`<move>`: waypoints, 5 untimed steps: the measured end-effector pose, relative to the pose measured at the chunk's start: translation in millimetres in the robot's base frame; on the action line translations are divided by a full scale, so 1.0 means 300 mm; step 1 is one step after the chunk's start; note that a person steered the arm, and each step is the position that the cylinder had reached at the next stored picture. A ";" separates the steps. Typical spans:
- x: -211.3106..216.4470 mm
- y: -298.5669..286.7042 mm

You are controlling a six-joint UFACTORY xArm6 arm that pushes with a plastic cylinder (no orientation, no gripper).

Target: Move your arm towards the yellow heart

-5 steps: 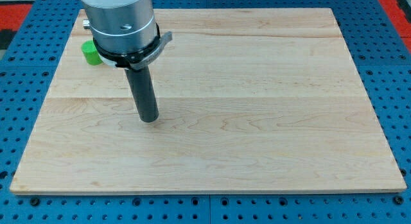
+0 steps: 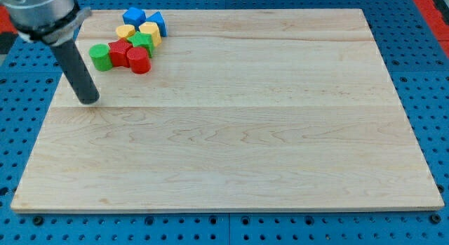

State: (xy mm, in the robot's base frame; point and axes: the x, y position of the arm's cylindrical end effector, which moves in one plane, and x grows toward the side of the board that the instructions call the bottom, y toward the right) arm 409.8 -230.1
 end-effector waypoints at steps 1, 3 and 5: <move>-0.131 -0.073; -0.350 -0.175; -0.443 0.041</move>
State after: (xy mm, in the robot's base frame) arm 276.8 -217.9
